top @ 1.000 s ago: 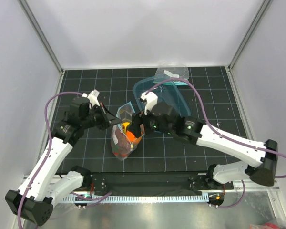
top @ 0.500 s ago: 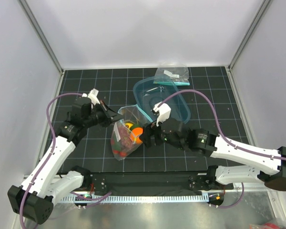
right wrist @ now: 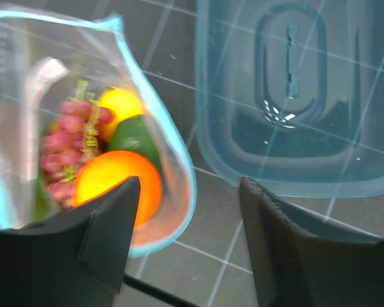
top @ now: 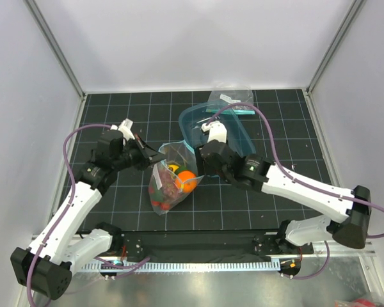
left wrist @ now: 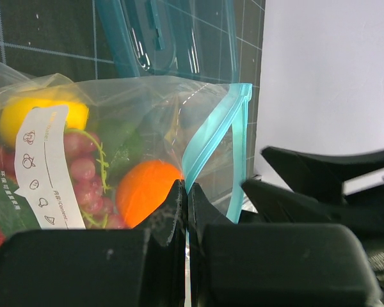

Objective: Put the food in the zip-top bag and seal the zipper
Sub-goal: Adjust the zipper food storage bag at the center of the board.

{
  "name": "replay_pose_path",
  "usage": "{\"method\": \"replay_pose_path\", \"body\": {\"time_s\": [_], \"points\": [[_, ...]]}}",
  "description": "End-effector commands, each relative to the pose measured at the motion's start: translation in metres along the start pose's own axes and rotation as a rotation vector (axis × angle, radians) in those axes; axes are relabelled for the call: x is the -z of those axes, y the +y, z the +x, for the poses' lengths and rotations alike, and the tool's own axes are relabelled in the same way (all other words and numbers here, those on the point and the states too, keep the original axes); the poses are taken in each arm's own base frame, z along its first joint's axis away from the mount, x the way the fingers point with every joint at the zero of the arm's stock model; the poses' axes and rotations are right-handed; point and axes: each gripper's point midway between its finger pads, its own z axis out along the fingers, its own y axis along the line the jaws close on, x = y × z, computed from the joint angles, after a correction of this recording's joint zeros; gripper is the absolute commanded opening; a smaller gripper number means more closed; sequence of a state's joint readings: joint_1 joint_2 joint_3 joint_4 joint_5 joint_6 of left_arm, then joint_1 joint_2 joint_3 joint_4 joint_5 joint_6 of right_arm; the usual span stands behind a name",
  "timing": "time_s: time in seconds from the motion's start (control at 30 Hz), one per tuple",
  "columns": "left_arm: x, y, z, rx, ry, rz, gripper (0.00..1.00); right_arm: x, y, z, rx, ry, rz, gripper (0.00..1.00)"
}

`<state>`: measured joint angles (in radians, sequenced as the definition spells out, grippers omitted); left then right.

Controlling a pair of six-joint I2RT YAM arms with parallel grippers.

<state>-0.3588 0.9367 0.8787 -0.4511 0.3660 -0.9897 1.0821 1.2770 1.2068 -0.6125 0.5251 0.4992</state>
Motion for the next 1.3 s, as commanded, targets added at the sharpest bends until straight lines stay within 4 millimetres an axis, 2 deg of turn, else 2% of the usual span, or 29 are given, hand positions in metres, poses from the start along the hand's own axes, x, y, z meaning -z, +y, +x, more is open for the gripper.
{"method": "replay_pose_path", "body": {"time_s": [0.0,0.07,0.1,0.17,0.2,0.3,0.33,0.37,0.43,0.5,0.53,0.57,0.67,0.7,0.73,0.77,0.8,0.83,0.87,0.93,1.03,1.07,1.13,1.17,1.2,1.23,1.27], "points": [[0.007,-0.02,-0.014,-0.045,-0.05,0.052,0.0,-0.016,-0.001,0.003,-0.023,0.06,0.003,0.61],[0.008,-0.022,-0.016,-0.054,-0.056,0.053,0.0,-0.023,0.002,0.009,-0.019,0.097,-0.01,0.51],[0.008,-0.021,-0.016,-0.054,-0.054,0.049,0.0,-0.025,0.005,0.006,-0.023,0.098,-0.018,0.34],[0.009,-0.023,-0.017,-0.058,-0.058,0.048,0.0,-0.033,0.008,0.003,-0.008,0.1,-0.023,0.16],[0.008,-0.024,-0.018,-0.057,-0.057,0.047,0.0,-0.034,0.011,-0.005,-0.006,0.084,-0.031,0.01],[0.007,-0.03,-0.022,-0.042,-0.057,0.053,0.0,-0.044,0.017,-0.032,0.002,0.054,-0.061,0.01],[0.005,-0.034,-0.025,-0.032,-0.055,0.054,0.0,-0.05,0.014,-0.042,-0.006,0.047,-0.062,0.01],[0.004,-0.035,-0.028,-0.021,-0.059,0.053,0.0,-0.05,0.019,-0.065,0.001,0.007,-0.086,0.01],[0.0,-0.04,-0.033,0.009,-0.071,0.058,0.0,-0.069,0.026,-0.072,0.028,0.028,-0.104,0.01],[-0.009,-0.044,-0.047,0.02,-0.114,0.064,0.0,-0.085,0.026,-0.092,0.049,0.011,-0.098,0.01],[-0.013,-0.046,-0.051,0.048,-0.128,0.069,0.0,-0.088,0.027,-0.098,0.056,0.006,-0.099,0.01],[-0.022,-0.047,-0.058,0.067,-0.149,0.082,0.0,-0.088,0.025,-0.114,0.051,-0.024,-0.097,0.01],[-0.039,-0.054,-0.066,0.141,-0.147,0.118,0.0,-0.099,0.027,-0.121,0.058,-0.022,-0.116,0.01],[-0.049,-0.056,-0.067,0.146,-0.134,0.13,0.0,-0.101,0.025,-0.127,0.05,-0.033,-0.12,0.04],[-0.057,-0.056,-0.068,0.157,-0.129,0.128,0.0,-0.103,0.027,-0.127,0.057,-0.03,-0.136,0.14],[-0.061,-0.061,-0.071,0.163,-0.131,0.137,0.0,-0.111,0.031,-0.121,0.066,-0.005,-0.161,0.27],[-0.066,-0.065,-0.073,0.162,-0.133,0.149,0.0,-0.111,0.033,-0.123,0.067,-0.004,-0.173,0.56],[-0.08,-0.063,-0.071,0.17,-0.116,0.136,0.0,-0.116,0.031,-0.12,0.065,0.01,-0.17,0.67],[-0.085,-0.063,-0.07,0.184,-0.105,0.138,0.0,-0.115,0.029,-0.118,0.068,0.012,-0.163,0.73],[-0.097,-0.063,-0.071,0.187,-0.088,0.148,0.0,-0.109,0.024,-0.121,0.056,-0.017,-0.148,0.82],[-0.101,-0.062,-0.078,0.193,-0.114,0.149,0.0,-0.084,0.01,-0.132,0.023,-0.125,-0.129,0.95],[-0.1,-0.063,-0.079,0.193,-0.121,0.149,0.0,-0.067,0.004,-0.136,0.012,-0.168,-0.131,1.0],[-0.099,-0.064,-0.082,0.184,-0.142,0.148,0.0,-0.052,-0.007,-0.136,-0.004,-0.209,-0.109,1.0],[-0.096,-0.065,-0.084,0.181,-0.154,0.15,0.0,-0.053,-0.015,-0.122,-0.027,-0.203,-0.091,1.0],[-0.095,-0.065,-0.085,0.177,-0.159,0.149,0.0,-0.032,-0.026,-0.13,-0.058,-0.26,-0.066,0.99],[-0.095,-0.066,-0.085,0.173,-0.162,0.153,0.0,-0.026,-0.031,-0.125,-0.068,-0.27,-0.062,1.0],[-0.093,-0.067,-0.086,0.173,-0.167,0.153,0.0,-0.029,-0.036,-0.106,-0.06,-0.245,-0.057,1.0]]}}
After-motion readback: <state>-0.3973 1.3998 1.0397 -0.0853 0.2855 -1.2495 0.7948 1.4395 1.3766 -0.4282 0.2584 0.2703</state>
